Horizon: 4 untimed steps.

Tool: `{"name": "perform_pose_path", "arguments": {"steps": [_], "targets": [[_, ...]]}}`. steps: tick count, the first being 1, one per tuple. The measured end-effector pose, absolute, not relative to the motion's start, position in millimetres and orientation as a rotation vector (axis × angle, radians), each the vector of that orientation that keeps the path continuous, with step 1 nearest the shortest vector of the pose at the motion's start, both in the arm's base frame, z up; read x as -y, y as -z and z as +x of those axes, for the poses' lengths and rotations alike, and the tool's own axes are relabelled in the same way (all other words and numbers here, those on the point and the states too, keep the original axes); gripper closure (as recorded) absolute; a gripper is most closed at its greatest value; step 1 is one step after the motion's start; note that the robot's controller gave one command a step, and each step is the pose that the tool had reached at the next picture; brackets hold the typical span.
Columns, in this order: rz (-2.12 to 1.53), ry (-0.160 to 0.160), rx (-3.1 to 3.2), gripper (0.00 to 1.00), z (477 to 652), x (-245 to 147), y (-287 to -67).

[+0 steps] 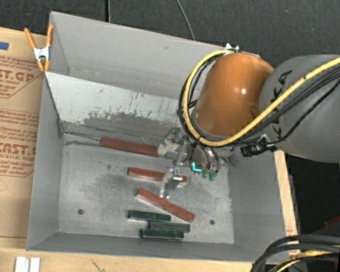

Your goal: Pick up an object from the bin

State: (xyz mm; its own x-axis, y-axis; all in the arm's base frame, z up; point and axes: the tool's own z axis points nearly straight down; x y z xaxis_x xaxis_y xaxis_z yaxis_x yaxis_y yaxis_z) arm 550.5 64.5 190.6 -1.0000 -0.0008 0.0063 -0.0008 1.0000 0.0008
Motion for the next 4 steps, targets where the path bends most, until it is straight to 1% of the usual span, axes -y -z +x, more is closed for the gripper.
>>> {"name": "perform_pose_path", "arguments": {"steps": [1, 2, 3, 4], "targets": [[0.001, 0.002, 3.143, 0.0, 552.2, -64, -195], [0.097, 0.001, 3.149, 0.0, 560.1, -50, -150], [0.036, 0.003, 3.154, 1.0, 512.9, -41, -81], [0.036, 0.003, 3.154, 1.0, 512.9, -41, -81]]}}
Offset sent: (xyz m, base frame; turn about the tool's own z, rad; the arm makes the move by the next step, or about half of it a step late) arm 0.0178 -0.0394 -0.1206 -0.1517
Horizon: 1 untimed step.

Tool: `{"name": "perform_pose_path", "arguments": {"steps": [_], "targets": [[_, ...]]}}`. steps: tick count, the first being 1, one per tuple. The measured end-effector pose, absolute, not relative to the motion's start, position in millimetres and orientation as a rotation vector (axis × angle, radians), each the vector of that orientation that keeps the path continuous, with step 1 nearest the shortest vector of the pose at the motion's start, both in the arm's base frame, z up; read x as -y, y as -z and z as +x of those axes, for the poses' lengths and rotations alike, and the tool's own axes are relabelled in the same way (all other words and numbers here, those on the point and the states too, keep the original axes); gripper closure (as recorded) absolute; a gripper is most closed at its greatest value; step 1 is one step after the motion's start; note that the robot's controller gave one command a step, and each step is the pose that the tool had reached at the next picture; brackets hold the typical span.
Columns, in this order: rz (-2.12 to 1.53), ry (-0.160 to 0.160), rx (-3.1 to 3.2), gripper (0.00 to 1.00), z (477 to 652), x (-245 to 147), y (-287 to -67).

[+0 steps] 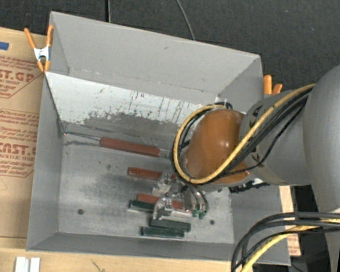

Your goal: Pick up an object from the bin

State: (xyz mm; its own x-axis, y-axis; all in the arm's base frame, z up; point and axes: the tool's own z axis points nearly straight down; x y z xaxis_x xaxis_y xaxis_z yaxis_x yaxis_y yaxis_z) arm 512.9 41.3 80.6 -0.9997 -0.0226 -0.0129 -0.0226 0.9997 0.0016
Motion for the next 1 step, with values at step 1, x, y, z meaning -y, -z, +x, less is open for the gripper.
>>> {"name": "perform_pose_path", "arguments": {"steps": [1], "targets": [[-0.74, -0.002, -3.053, 1.0, 535.8, -39.1, -209.8]]}}
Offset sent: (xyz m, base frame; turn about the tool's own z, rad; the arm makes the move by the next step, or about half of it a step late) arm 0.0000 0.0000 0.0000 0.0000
